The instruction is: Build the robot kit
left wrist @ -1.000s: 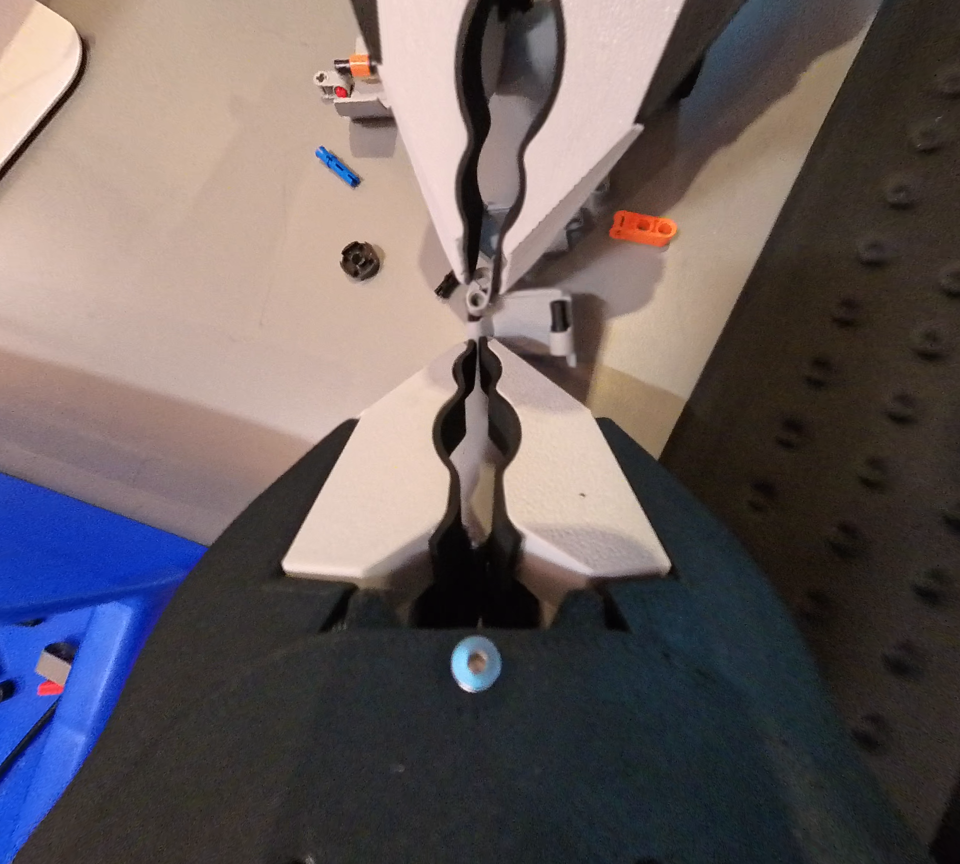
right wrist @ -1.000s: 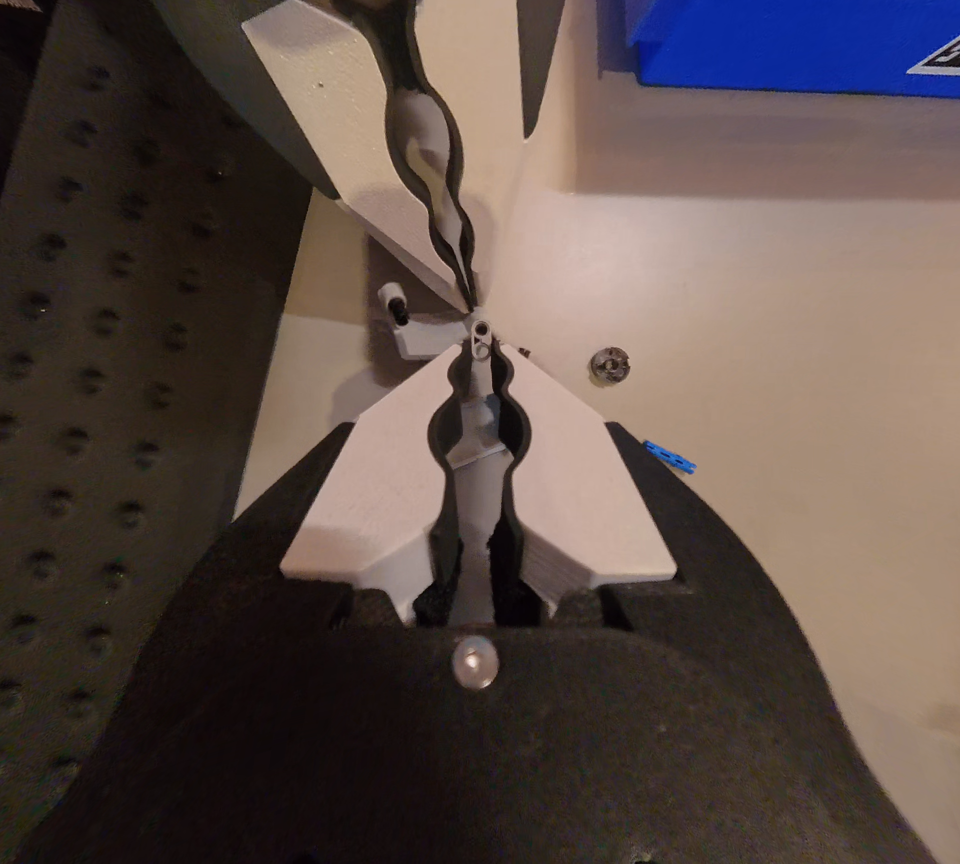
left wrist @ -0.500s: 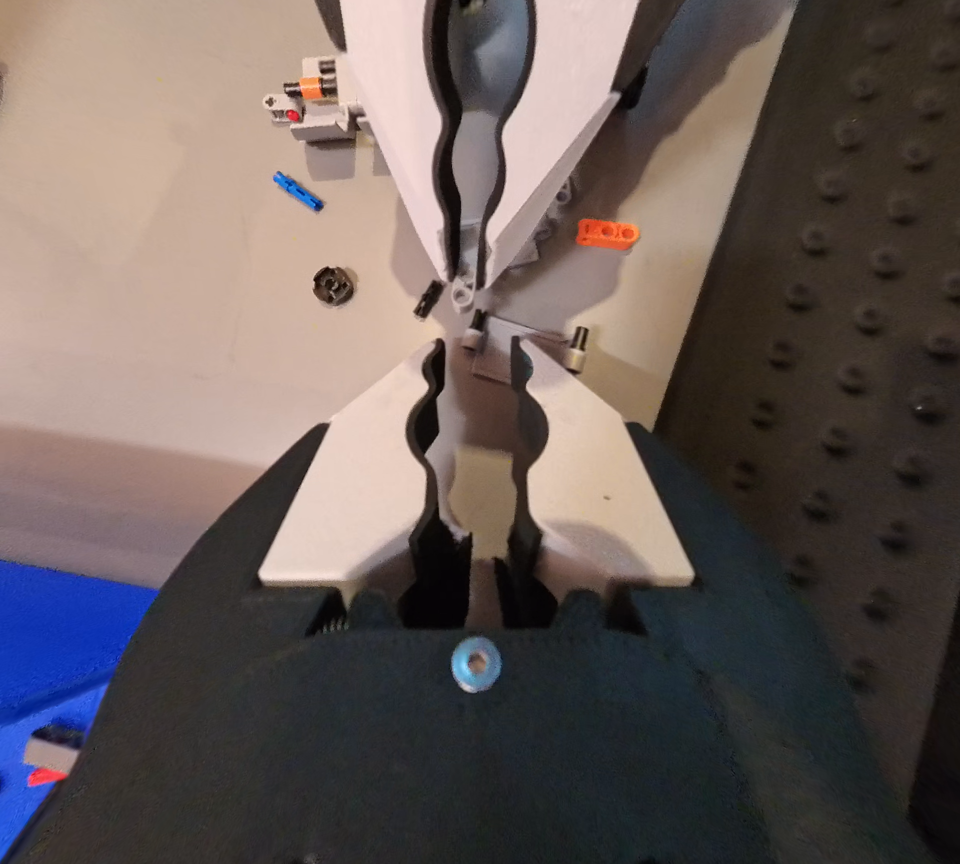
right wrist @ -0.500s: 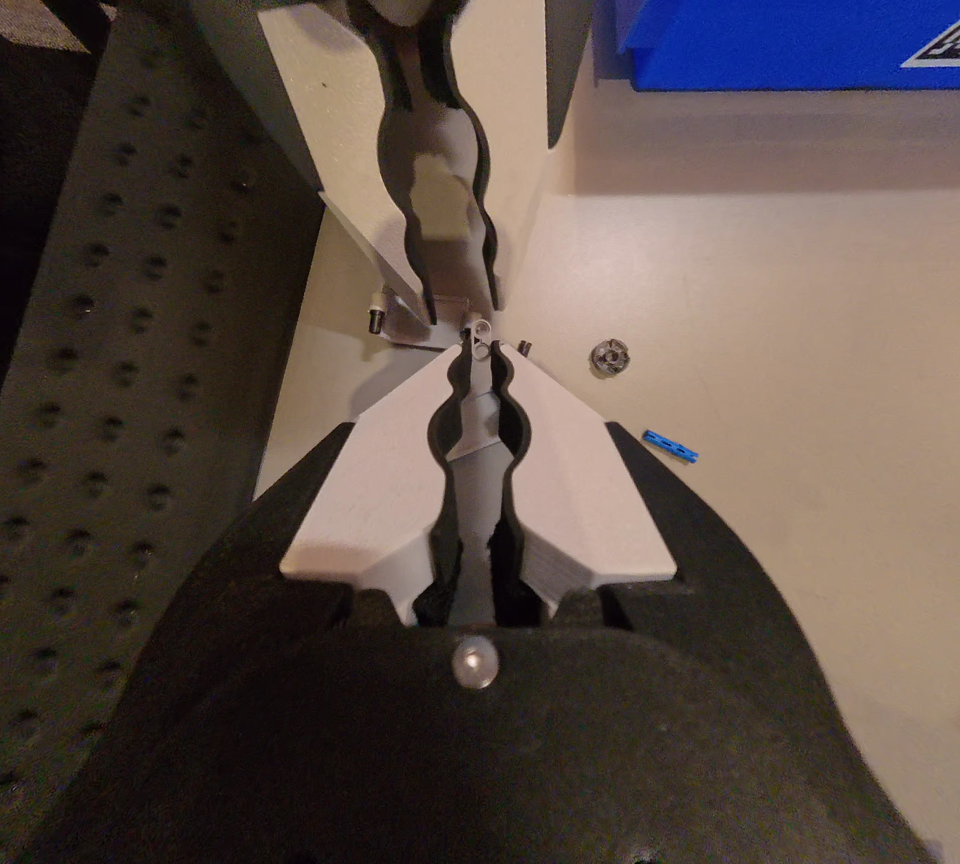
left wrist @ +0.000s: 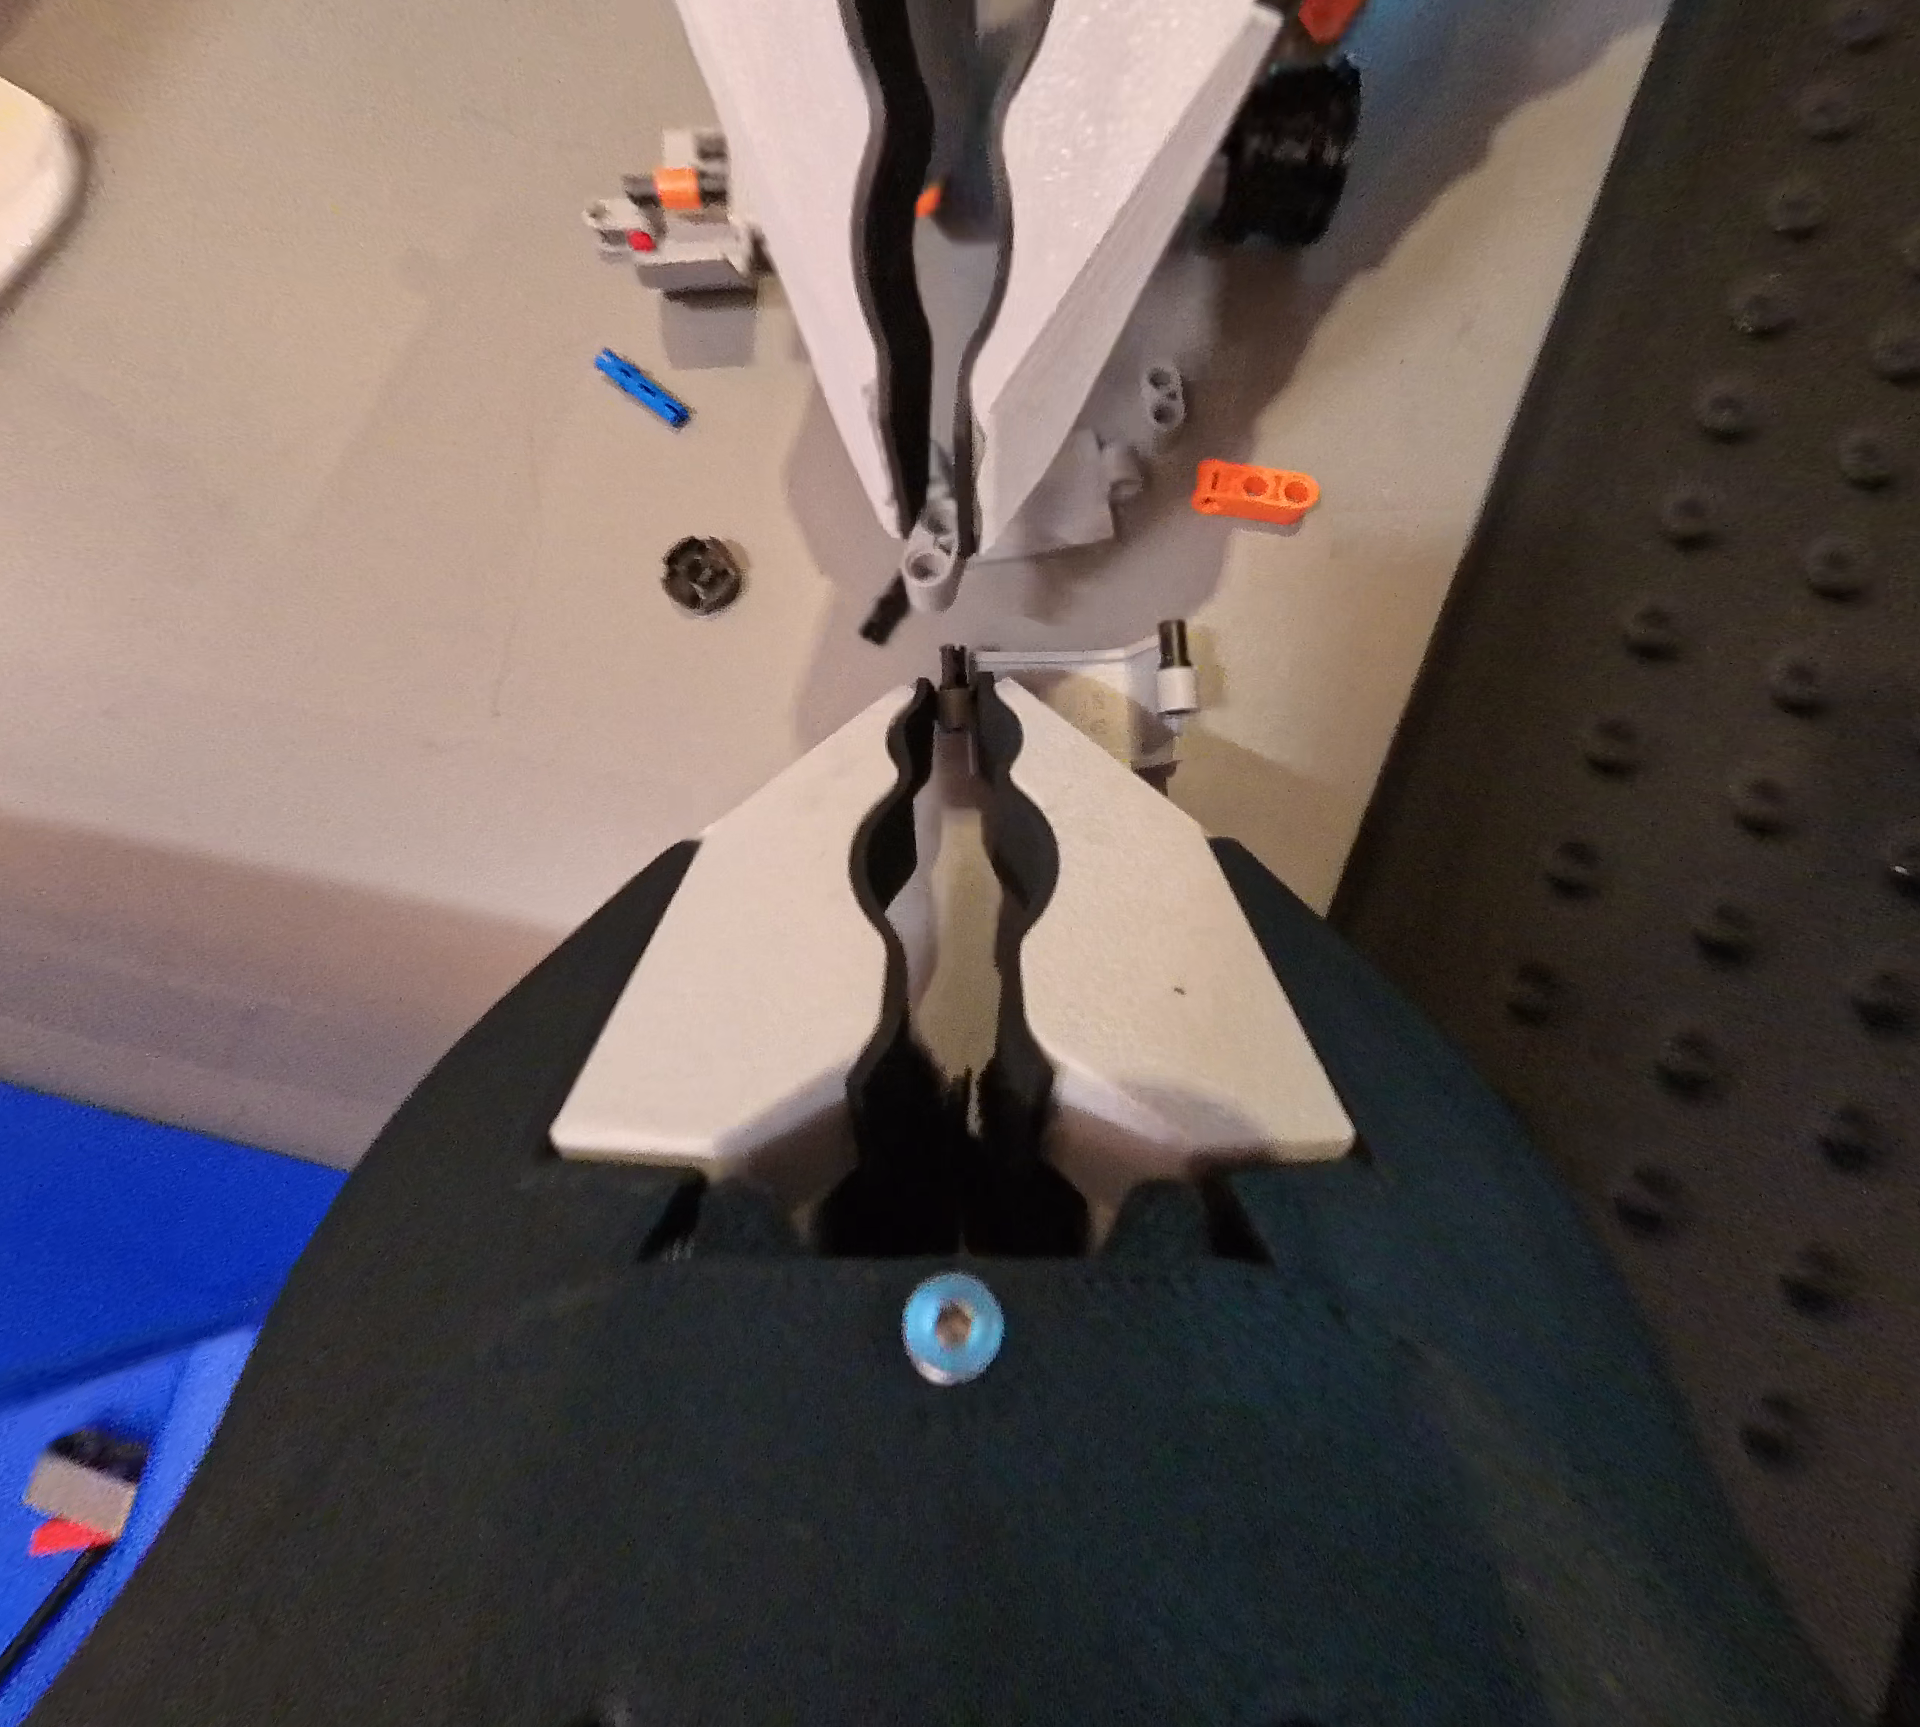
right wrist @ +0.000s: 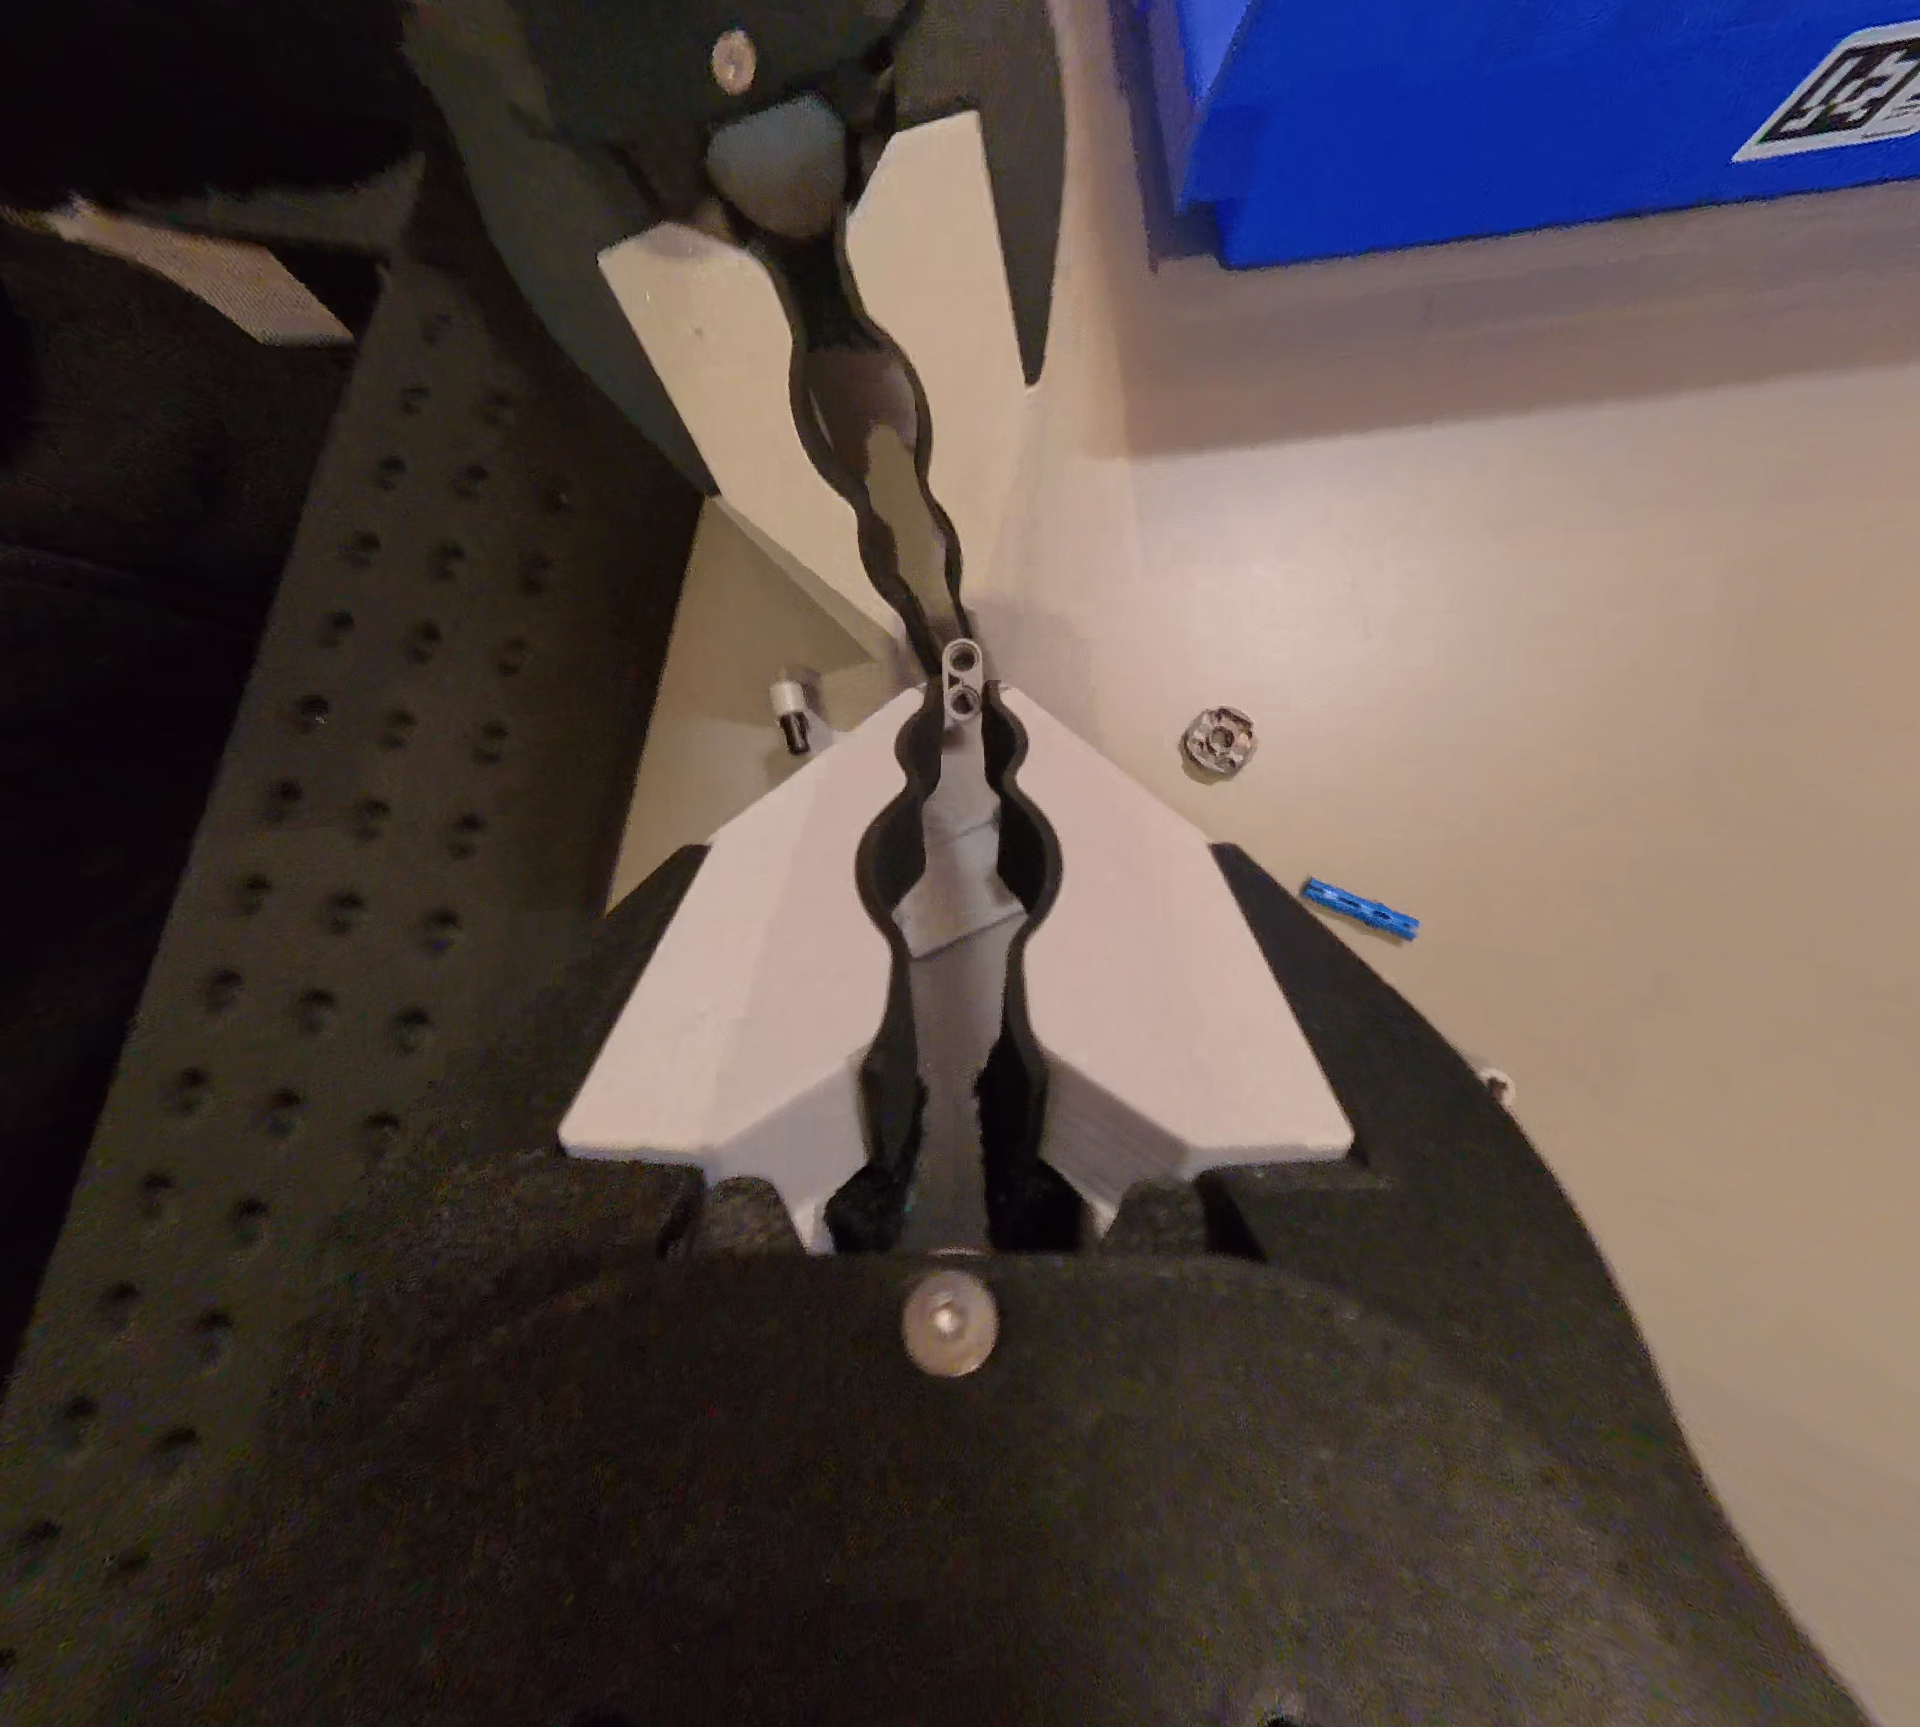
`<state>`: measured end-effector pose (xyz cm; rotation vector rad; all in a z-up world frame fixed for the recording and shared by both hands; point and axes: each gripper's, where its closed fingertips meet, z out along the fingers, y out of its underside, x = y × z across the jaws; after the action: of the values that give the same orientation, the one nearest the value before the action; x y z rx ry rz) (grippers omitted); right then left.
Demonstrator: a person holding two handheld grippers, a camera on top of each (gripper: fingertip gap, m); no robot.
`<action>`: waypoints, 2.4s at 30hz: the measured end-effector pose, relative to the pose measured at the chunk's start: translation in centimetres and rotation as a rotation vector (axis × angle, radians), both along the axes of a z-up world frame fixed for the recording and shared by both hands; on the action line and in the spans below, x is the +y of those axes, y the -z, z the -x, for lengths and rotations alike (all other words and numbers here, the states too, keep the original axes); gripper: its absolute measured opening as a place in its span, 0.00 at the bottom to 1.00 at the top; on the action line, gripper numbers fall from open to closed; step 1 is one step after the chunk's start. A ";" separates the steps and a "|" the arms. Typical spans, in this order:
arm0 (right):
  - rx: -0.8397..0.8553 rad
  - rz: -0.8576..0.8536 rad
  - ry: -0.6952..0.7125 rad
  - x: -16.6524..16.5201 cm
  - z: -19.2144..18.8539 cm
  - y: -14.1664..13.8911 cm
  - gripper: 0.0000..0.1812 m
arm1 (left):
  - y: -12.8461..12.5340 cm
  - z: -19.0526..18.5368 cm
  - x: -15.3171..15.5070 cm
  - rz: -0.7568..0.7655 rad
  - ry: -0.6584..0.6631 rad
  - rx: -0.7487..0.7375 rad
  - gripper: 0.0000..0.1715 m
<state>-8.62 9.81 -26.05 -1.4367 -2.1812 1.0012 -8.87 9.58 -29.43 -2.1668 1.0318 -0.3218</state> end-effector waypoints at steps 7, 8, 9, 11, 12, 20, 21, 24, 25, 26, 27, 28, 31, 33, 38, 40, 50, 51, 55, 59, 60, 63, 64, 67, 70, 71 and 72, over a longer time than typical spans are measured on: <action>0.167 0.319 0.131 0.7 1.4 -4.0 0.02 | -5.6 0.0 0.9 -0.306 -0.096 -0.138 0.03; 0.185 0.370 0.145 0.8 1.5 -4.5 0.02 | -6.0 0.2 1.0 -0.330 -0.108 -0.130 0.03; 0.198 0.417 0.152 0.9 1.5 -4.9 0.02 | -6.3 0.3 1.1 -0.353 -0.116 -0.114 0.03; 0.222 0.493 0.154 0.8 1.5 -5.5 0.02 | -7.1 0.3 1.3 -0.388 -0.130 -0.119 0.03; 0.241 0.536 0.150 0.8 1.5 -6.0 0.02 | -7.4 0.4 1.4 -0.400 -0.144 -0.123 0.03; 0.307 0.666 0.148 1.1 1.6 -7.3 0.02 | -8.9 0.5 1.6 -0.479 -0.171 -0.145 0.03; 0.309 0.667 0.146 1.1 1.5 -7.4 0.02 | -9.1 0.5 1.5 -0.486 -0.171 -0.151 0.03; 0.328 0.650 0.148 1.2 1.5 -7.8 0.02 | -9.8 0.8 1.5 -0.518 -0.184 -0.168 0.03; 0.333 0.644 0.151 1.3 1.5 -7.9 0.02 | -10.0 0.9 1.5 -0.527 -0.187 -0.175 0.03; 0.333 0.643 0.150 1.2 1.5 -7.9 0.02 | -10.1 1.0 1.5 -0.532 -0.191 -0.176 0.03; 0.332 0.642 0.147 1.2 1.5 -7.9 0.02 | -10.0 1.0 1.5 -0.531 -0.191 -0.176 0.03; 0.338 0.638 0.150 1.1 1.6 -7.9 0.02 | -10.1 0.9 1.4 -0.536 -0.188 -0.178 0.03; 0.347 0.630 0.148 1.1 1.6 -8.0 0.02 | -10.3 0.8 1.4 -0.559 -0.184 -0.160 0.03; 0.355 0.623 0.142 1.0 1.5 -8.1 0.02 | -10.4 0.8 1.3 -0.565 -0.186 -0.158 0.02; 0.398 0.592 0.142 0.8 1.7 -8.4 0.02 | -10.7 0.8 1.3 -0.592 -0.199 -0.143 0.02; 0.406 0.551 0.141 0.8 1.7 -8.4 0.02 | -10.7 0.9 1.2 -0.592 -0.202 -0.139 0.02; 0.438 0.346 0.139 0.4 2.0 -8.0 0.02 | -10.2 0.5 1.3 -0.600 -0.197 -0.062 0.01; 0.427 0.328 0.140 0.4 2.0 -7.8 0.02 | -10.2 0.4 1.3 -0.597 -0.196 -0.061 0.00; 0.374 0.275 0.136 0.5 1.8 -7.3 0.02 | -9.7 0.3 1.4 -0.583 -0.189 -0.015 0.00; 0.319 0.287 0.133 0.8 1.6 -6.5 0.02 | -8.9 0.2 1.6 -0.551 -0.182 -0.002 0.00; 0.302 0.294 0.132 0.8 1.5 -6.3 0.02 | -8.6 0.1 1.6 -0.545 -0.175 0.009 0.00; 0.259 0.320 0.131 0.9 1.3 -5.6 0.02 | -7.9 0.2 1.6 -0.521 -0.159 0.033 0.00; 0.238 0.313 0.129 0.9 1.3 -5.2 0.02 | -7.4 0.1 1.5 -0.497 -0.146 0.025 0.00; 0.208 0.296 0.140 1.1 1.4 -4.1 0.02 | -6.0 0.1 1.2 -0.441 -0.119 0.038 0.01; 0.168 0.268 0.140 1.1 1.3 -3.3 0.02 | -3.7 0.1 0.7 -0.355 -0.070 0.069 0.02; 0.147 0.257 0.135 1.0 1.2 -2.9 0.02 | -2.9 0.1 0.5 -0.321 -0.056 0.078 0.02; 0.124 0.237 0.129 0.8 1.1 -2.4 0.02 | -2.5 0.1 0.4 -0.301 -0.049 0.087 0.02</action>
<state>-9.71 10.65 -23.65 -1.5493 -1.9073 1.2988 -8.98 10.01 -26.97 -1.9433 1.0030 -0.0445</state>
